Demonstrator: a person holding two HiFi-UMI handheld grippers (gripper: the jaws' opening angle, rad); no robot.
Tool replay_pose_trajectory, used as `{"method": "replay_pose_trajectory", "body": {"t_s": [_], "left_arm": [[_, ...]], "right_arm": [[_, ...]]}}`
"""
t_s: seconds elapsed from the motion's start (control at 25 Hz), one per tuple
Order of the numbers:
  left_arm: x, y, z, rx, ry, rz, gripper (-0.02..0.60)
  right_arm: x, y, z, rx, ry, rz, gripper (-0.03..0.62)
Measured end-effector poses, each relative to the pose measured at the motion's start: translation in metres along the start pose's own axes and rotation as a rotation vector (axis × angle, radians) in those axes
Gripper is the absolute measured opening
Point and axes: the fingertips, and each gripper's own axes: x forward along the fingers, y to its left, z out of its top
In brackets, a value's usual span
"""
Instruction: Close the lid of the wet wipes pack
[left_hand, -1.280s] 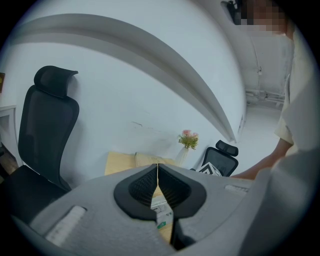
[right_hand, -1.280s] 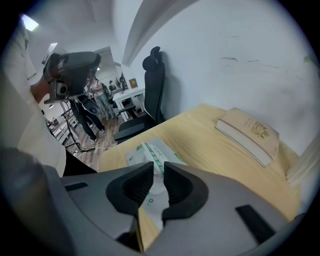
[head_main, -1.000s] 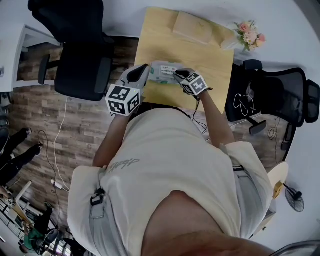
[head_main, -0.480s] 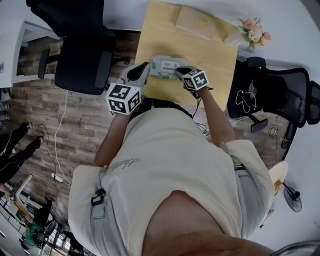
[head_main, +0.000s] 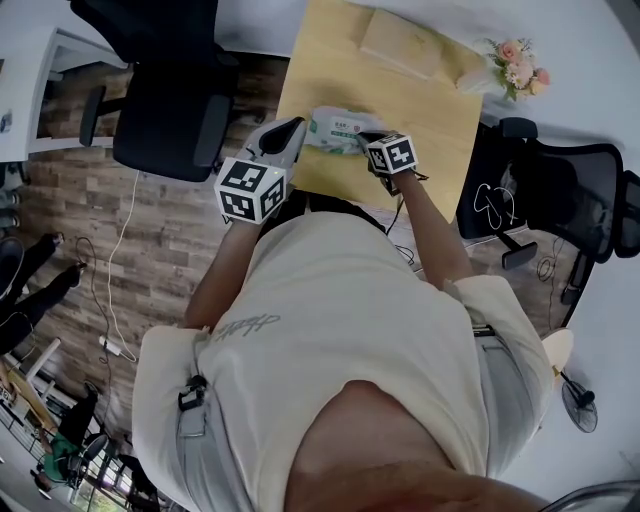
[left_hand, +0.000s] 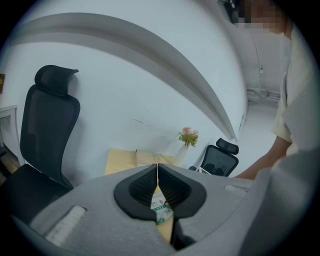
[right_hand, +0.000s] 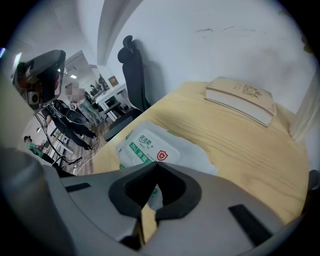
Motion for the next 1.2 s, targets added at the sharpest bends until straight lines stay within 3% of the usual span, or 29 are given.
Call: {"method": "replay_pose_trajectory", "body": {"t_s": [0.32, 0.6, 0.84, 1.2], "left_arm": [[-0.003, -0.002, 0.002, 0.009, -0.003, 0.004, 0.017], [-0.004, 0.007, -0.005, 0.003, 0.002, 0.028, 0.017], [-0.001, 0.012, -0.009, 0.087, 0.021, 0.057, 0.017], [0.010, 0.018, -0.016, 0.064, 0.049, 0.048, 0.017]], "right_arm": [[-0.011, 0.000, 0.013, 0.084, -0.021, -0.013, 0.003], [-0.007, 0.017, 0.038, 0.035, -0.050, 0.042, 0.003], [0.001, 0.022, 0.039, 0.006, -0.009, 0.045, 0.002], [0.013, 0.019, 0.023, 0.010, 0.035, 0.038, 0.002]]}}
